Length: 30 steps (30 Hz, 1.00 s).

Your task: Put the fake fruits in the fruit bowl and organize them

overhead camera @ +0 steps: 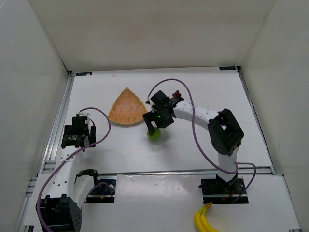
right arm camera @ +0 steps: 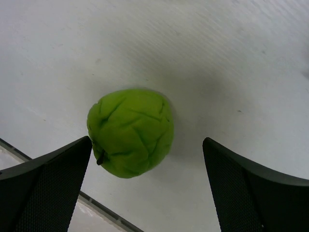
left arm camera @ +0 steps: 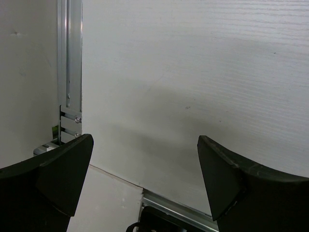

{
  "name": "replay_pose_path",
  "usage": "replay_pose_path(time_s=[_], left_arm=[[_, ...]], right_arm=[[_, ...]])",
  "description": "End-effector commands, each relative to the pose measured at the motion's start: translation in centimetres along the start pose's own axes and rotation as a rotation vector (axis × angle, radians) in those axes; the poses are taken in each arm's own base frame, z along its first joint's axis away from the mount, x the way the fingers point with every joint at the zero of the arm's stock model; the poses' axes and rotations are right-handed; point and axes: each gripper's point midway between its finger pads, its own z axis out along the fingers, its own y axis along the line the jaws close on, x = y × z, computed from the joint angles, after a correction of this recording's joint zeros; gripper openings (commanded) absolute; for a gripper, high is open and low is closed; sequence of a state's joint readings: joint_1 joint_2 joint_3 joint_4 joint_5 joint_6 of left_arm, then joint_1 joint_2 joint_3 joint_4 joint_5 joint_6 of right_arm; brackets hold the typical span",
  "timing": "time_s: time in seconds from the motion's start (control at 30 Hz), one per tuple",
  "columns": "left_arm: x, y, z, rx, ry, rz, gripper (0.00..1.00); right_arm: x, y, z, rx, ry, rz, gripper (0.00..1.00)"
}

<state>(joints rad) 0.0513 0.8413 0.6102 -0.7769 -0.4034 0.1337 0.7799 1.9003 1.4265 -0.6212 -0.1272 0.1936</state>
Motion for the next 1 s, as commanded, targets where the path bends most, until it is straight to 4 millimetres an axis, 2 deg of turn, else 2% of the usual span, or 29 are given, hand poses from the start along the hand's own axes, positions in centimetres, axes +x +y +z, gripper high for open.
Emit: replay_pose_path(time_s=[0.0, 0.03, 0.1, 0.13, 0.2, 0.23, 0.3, 0.33, 0.4, 0.47, 0.5, 0.57, 0.6, 0.63, 0.67, 0.7, 0.73, 0.77, 0.83, 0.93, 0.97], left_arm=[[-0.1, -0.1, 0.1, 0.008, -0.012, -0.008, 1.0], [-0.1, -0.1, 0.1, 0.008, -0.012, -0.008, 1.0], [0.2, -0.2, 0.3, 0.009, -0.004, -0.004, 1.0], [0.2, -0.2, 0.3, 0.009, -0.004, -0.004, 1.0], [0.3, -0.3, 0.4, 0.011, 0.005, -0.001, 1.0], [0.3, -0.3, 0.4, 0.011, 0.005, -0.001, 1.0], [0.4, -0.4, 0.5, 0.012, 0.013, 0.003, 1.0], [0.4, -0.4, 0.5, 0.012, 0.013, 0.003, 1.0], [0.4, -0.4, 0.5, 0.012, 0.013, 0.003, 1.0], [0.4, -0.4, 0.5, 0.012, 0.013, 0.003, 1.0], [0.4, -0.4, 0.5, 0.012, 0.013, 0.003, 1.0], [0.4, -0.4, 0.5, 0.012, 0.013, 0.003, 1.0], [0.4, -0.4, 0.5, 0.012, 0.013, 0.003, 1.0], [0.4, -0.4, 0.5, 0.012, 0.013, 0.003, 1.0], [0.4, -0.4, 0.5, 0.012, 0.013, 0.003, 1.0], [0.4, -0.4, 0.5, 0.012, 0.013, 0.003, 1.0], [0.5, -0.4, 0.6, 0.013, 0.022, 0.006, 1.0], [0.5, -0.4, 0.6, 0.013, 0.022, 0.006, 1.0], [0.5, -0.4, 0.6, 0.013, 0.022, 0.006, 1.0], [0.5, -0.4, 0.6, 0.013, 0.022, 0.006, 1.0], [0.3, -0.4, 0.6, 0.013, 0.02, 0.006, 1.0]], right_arm=[[-1.5, 1.3, 0.2, -0.022, -0.013, -0.034, 1.0], [-0.8, 0.7, 0.9, 0.007, 0.017, -0.015, 0.99], [-0.7, 0.5, 1.0, 0.02, 0.032, -0.003, 0.91], [-0.4, 0.5, 1.0, 0.022, 0.044, 0.0, 0.8], [-0.4, 0.3, 1.0, 0.032, 0.042, -0.001, 0.66], [-0.4, 0.3, 1.0, 0.032, 0.042, -0.001, 0.55], [-1.0, 1.0, 0.4, 0.003, 0.025, -0.004, 0.46], [-1.0, 1.0, 0.4, 0.003, 0.025, -0.004, 0.34], [-2.4, 2.1, -1.1, -0.037, -0.016, -0.014, 0.26], [-3.6, 3.0, -2.3, -0.069, -0.055, -0.024, 0.25], [-5.0, 4.4, -3.6, -0.104, -0.098, -0.033, 0.25], [-7.6, 5.7, -4.8, -0.147, -0.18, -0.028, 0.25], [-8.6, 6.4, -4.6, -0.159, -0.203, -0.03, 0.25], [-11.1, 7.5, -5.5, -0.16, -0.279, -0.023, 0.25], [-11.8, 7.6, -4.2, -0.137, -0.277, -0.011, 0.25], [-13.3, 7.4, -3.9, -0.116, -0.308, 0.007, 0.25], [-15.8, 8.4, -4.9, -0.116, -0.374, 0.027, 0.25], [-16.5, 7.8, -2.4, -0.089, -0.357, 0.054, 0.25], [-18.9, 7.6, -0.9, -0.065, -0.394, 0.116, 0.27], [-19.7, 7.5, 0.5, -0.063, -0.397, 0.166, 0.41], [-19.6, 7.4, 1.1, -0.063, -0.387, 0.187, 0.54]])
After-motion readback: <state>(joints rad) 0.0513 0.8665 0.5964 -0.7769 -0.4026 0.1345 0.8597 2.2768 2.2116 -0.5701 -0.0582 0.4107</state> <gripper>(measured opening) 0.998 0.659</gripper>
